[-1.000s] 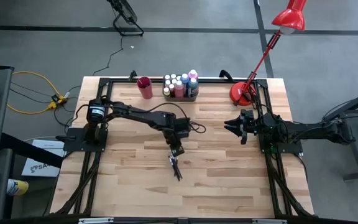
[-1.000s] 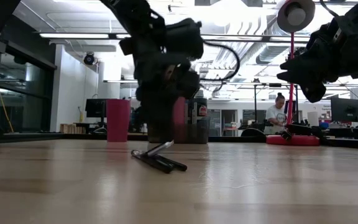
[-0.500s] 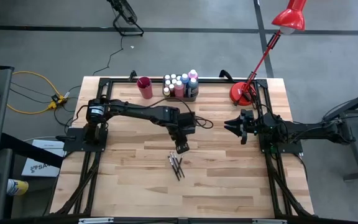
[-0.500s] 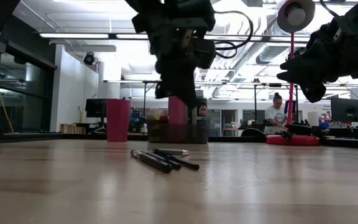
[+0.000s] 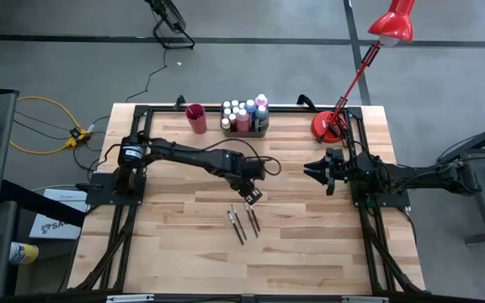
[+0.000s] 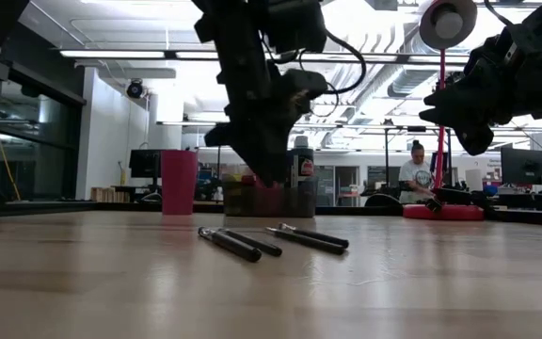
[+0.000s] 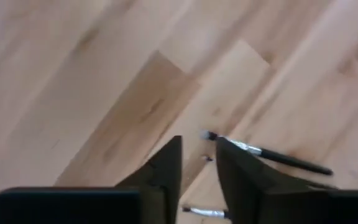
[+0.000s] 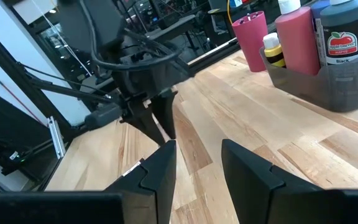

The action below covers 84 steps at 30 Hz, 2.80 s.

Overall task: Pick & Place Paint Supplies
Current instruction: Put the black paint brush into the pink cup

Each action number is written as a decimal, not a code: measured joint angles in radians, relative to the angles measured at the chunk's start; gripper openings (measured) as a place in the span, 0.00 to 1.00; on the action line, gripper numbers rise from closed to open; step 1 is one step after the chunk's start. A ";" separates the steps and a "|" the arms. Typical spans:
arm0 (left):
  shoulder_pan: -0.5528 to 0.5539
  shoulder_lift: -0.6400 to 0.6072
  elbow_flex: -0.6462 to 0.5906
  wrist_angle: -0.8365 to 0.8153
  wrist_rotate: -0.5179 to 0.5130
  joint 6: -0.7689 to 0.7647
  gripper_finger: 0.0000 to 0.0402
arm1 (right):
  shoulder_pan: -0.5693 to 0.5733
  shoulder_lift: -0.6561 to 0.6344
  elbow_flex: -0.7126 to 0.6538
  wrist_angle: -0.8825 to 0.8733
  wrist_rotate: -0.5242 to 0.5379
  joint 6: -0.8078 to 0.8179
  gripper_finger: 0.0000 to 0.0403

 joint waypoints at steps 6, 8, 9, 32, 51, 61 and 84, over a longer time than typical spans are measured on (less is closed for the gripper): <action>-0.025 0.000 -0.016 0.007 -0.142 -0.223 0.43 | 0.000 0.000 0.000 0.000 0.000 0.000 0.30; -0.033 0.000 -0.018 0.007 -0.158 -0.221 0.48 | 0.000 0.000 0.000 0.000 0.000 0.000 0.30; -0.034 0.000 -0.018 0.011 -0.156 -0.191 0.49 | 0.000 0.000 0.000 0.000 0.000 0.000 0.30; -0.005 0.032 -0.019 0.045 0.162 1.270 0.50 | 0.000 0.000 0.000 -0.003 0.000 0.000 0.30; 0.002 0.072 -0.019 0.126 0.098 1.748 0.50 | 0.000 0.000 0.000 -0.003 0.000 0.000 0.30; 0.002 0.071 -0.018 0.164 0.074 1.817 0.50 | 0.000 0.000 0.000 -0.003 0.000 0.000 0.30; 0.000 0.118 -0.017 0.161 0.065 1.871 0.50 | 0.000 0.000 0.000 -0.003 0.000 0.000 0.30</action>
